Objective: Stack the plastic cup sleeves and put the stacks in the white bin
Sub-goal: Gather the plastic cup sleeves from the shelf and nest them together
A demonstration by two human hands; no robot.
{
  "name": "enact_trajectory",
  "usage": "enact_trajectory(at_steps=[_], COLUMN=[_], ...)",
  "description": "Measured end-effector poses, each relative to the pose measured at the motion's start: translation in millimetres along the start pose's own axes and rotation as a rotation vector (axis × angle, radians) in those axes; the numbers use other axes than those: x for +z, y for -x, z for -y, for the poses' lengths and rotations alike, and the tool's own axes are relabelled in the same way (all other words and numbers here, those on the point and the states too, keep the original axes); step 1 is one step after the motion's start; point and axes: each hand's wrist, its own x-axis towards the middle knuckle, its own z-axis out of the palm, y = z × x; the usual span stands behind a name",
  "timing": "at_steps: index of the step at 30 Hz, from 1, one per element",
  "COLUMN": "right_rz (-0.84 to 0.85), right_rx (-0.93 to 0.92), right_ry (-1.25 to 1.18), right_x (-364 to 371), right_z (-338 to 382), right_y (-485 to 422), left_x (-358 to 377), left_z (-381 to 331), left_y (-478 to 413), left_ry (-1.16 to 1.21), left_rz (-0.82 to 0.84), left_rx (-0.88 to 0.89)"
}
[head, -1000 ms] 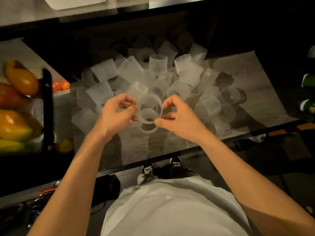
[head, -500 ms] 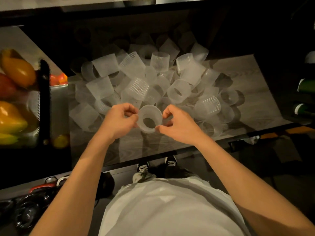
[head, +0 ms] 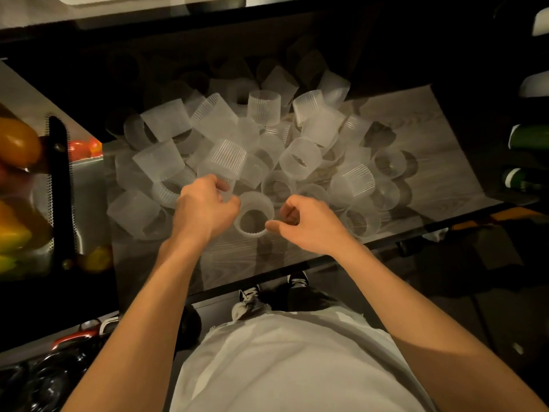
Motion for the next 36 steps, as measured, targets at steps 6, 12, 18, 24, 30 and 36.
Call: enact_trajectory(at_steps=[6, 12, 18, 24, 30, 36], right_rz=[-0.125, -0.127, -0.115, -0.140, -0.216, -0.287], right_rx=[0.218, 0.305, 0.344, 0.325, 0.211, 0.161], right_ry=[-0.008, -0.058, -0.081, -0.106, -0.132, -0.194], right_x=[-5, -11, -9, -9, -18, -39], right_z=[-40, -58, -64, -66, -65, -82], right_y=[-5, -4, -7, -2, 13, 37], left_x=[40, 81, 95, 103, 101, 99], left_z=[-63, -83, -92, -90, -90, -100], left_y=[16, 8, 4, 7, 10, 19], left_ry=[0.085, -0.113, 0.026, 0.049, 0.036, 0.093], left_rz=[0.106, 0.499, 0.502, 0.505, 0.420, 0.366], left_rx=[0.371, 0.137, -0.007, -0.025, 0.007, 0.138])
